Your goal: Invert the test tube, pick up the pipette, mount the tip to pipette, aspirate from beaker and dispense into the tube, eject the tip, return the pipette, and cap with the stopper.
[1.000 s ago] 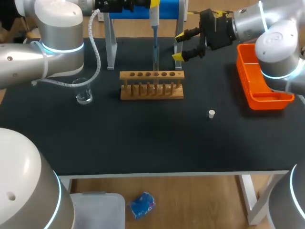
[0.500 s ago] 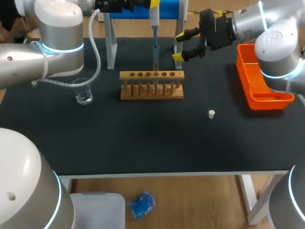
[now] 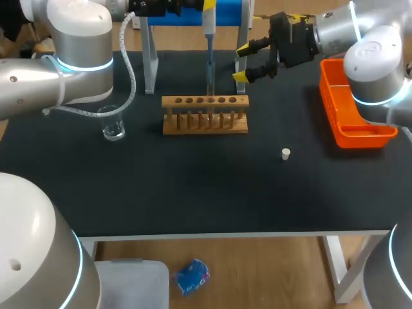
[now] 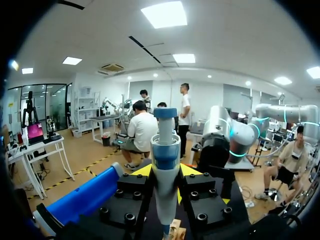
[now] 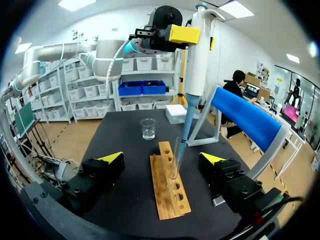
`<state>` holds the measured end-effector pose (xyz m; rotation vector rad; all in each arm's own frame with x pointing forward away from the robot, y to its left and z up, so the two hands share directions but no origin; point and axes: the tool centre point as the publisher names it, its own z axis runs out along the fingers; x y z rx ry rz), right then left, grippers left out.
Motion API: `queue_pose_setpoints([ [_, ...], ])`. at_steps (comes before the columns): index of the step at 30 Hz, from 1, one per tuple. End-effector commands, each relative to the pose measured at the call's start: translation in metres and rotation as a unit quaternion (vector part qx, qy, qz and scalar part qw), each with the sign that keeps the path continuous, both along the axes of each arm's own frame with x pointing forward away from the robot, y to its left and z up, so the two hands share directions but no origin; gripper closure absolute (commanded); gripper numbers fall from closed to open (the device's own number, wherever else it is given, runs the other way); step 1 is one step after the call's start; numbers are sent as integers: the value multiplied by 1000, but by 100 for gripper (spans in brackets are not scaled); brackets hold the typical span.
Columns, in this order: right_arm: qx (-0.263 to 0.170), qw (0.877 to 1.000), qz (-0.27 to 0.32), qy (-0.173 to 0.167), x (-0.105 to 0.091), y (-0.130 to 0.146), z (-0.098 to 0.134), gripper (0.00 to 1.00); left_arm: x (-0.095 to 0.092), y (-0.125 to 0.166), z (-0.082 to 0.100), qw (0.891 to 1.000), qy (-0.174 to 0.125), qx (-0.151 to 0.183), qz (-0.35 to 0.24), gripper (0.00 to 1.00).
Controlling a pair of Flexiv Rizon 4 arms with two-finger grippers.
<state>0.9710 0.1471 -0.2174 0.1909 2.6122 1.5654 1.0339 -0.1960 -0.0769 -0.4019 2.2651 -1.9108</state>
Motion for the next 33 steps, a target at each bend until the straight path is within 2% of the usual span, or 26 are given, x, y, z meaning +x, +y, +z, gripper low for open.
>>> queue_pose_setpoints([
  [1, 0, 1000, 0, 0, 0, 0, 0, 0, -2, 0, 1, 1000, -3, 0, 2, 100],
  [24, 0, 1000, 0, 0, 0, 0, 0, 0, -7, 1, 13, 1000, -14, 8, 5, 100],
  [33, 0, 1000, 0, 0, 0, 0, 0, 0, -8, 2, 20, 999, -32, 12, 11, 100],
])
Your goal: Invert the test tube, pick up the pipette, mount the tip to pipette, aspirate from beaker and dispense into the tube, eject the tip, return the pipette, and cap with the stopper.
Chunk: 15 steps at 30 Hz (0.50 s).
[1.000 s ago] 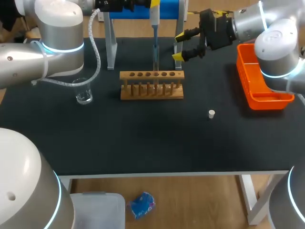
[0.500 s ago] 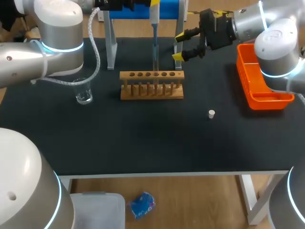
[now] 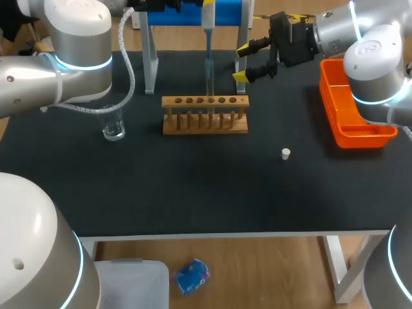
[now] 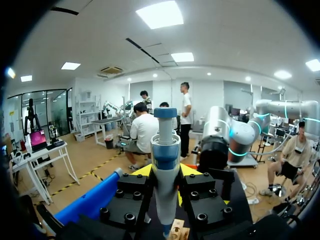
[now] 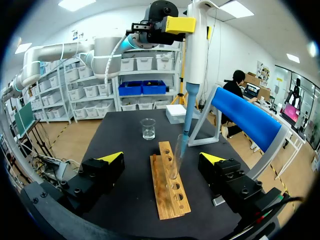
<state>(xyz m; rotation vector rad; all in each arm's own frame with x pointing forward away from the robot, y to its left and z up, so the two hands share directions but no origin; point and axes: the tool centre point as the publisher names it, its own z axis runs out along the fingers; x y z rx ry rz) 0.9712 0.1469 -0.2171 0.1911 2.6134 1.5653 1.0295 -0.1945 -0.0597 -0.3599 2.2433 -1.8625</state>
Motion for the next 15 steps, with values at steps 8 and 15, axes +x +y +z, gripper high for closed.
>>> queue_pose_setpoints([
  [8, 0, 1000, 0, -1, 0, 0, -1, 0, -4, -1, 3, 1000, -19, 5, 4, 100],
  [15, 0, 1000, 0, -1, 0, 0, -1, 0, -4, -2, 1, 1000, -7, 2, -1, 100],
])
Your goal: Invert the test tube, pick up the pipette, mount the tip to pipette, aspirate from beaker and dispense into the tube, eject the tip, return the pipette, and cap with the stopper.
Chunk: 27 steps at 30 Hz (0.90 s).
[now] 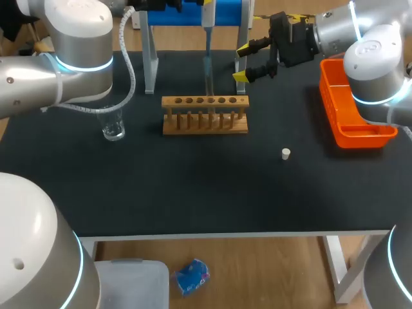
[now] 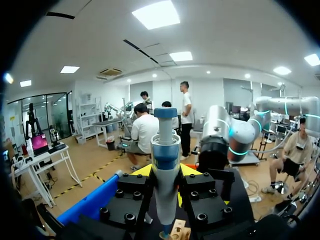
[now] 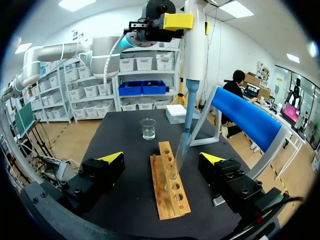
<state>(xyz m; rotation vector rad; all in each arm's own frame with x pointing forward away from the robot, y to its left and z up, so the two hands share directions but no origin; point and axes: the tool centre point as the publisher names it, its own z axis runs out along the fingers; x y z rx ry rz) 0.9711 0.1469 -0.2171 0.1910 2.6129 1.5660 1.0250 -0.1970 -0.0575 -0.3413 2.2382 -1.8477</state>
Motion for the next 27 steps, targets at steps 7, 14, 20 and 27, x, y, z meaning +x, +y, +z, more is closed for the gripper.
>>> queue_pose_setpoints([
  [7, 0, 1000, 0, -1, 0, 0, -1, 0, 0, 0, -2, 1000, 9, -10, -4, 100],
  [14, 0, 1000, 0, -1, 0, 0, -1, 0, -1, 1, 0, 1000, 8, -11, -5, 100],
  [20, 0, 1000, 0, -1, 0, 0, -1, 0, -3, 1, 4, 1000, 5, -11, -5, 100],
  [27, 0, 1000, 0, -1, 0, 0, -1, 0, -5, 1, 5, 1000, 5, -10, -3, 100],
])
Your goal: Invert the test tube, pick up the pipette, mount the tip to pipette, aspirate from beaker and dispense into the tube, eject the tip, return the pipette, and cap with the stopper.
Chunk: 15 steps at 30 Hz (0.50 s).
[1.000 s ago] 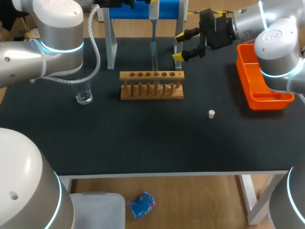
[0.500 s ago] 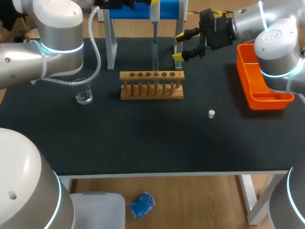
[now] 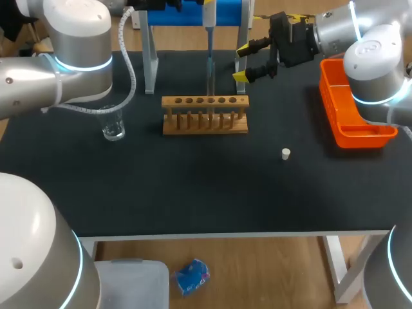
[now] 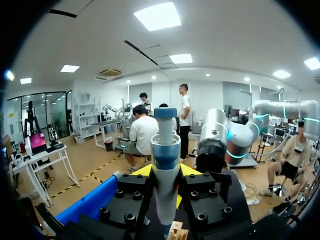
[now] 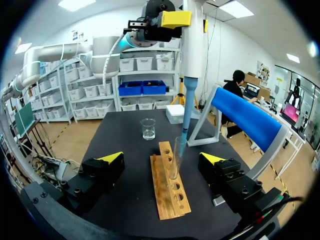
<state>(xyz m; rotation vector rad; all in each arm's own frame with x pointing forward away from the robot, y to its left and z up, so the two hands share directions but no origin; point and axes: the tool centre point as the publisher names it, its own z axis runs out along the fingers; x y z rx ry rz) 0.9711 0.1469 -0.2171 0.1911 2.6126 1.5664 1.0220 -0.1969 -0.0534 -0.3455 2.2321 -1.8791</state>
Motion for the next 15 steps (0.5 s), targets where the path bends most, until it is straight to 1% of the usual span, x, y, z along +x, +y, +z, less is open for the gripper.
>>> queue_pose_setpoints([
  [1, 0, 1000, 0, -1, 0, 0, -1, 0, -3, 1, 1, 1000, 0, -1, 2, 100],
  [15, 0, 1000, 0, -1, 0, 0, -1, 0, -1, -2, 12, 1000, -9, 4, -2, 100],
])
